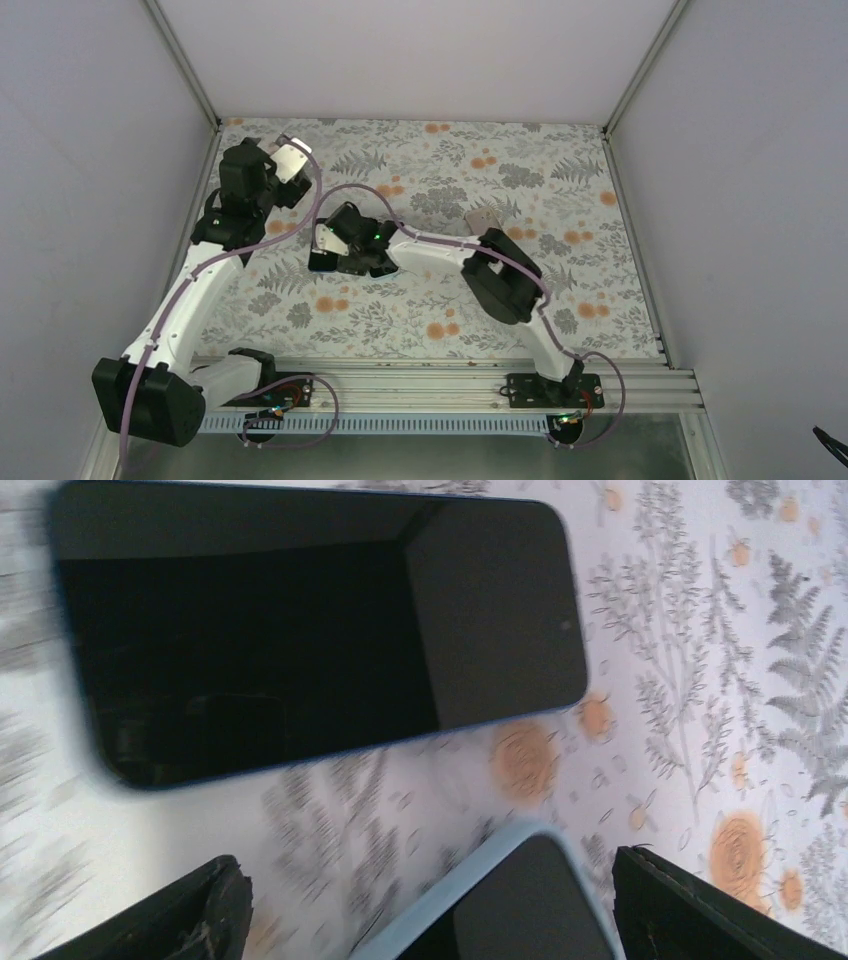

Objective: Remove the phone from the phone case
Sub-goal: Adjust the phone at the center of the board, then pick up the phone at the center of the board.

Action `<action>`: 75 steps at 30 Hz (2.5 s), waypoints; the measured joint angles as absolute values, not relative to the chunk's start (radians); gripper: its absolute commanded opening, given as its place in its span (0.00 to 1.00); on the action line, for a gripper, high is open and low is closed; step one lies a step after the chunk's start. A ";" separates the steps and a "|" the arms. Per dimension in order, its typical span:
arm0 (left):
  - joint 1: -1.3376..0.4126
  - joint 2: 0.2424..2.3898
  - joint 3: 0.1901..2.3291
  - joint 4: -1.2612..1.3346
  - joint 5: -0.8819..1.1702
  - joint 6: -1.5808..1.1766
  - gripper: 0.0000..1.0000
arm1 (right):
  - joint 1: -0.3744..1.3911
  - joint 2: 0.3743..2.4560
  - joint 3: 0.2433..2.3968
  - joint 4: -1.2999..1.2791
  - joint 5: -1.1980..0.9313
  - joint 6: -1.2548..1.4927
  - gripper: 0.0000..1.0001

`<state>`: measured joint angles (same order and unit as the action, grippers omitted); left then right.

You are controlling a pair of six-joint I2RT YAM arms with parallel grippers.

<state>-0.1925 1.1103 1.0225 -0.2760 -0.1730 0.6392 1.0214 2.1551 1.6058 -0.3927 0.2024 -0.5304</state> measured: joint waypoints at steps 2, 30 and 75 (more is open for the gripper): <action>-0.184 1.104 1.005 -0.272 -0.178 0.639 1.00 | 1.016 2.223 1.661 -0.360 0.252 -0.531 0.89; -0.016 0.990 0.852 -0.264 -0.068 0.640 1.00 | 0.844 2.046 1.391 -0.432 0.337 -0.548 0.88; -0.009 0.865 0.845 -0.400 -0.041 0.534 1.00 | 0.785 1.871 1.188 -0.615 -0.271 -0.519 1.00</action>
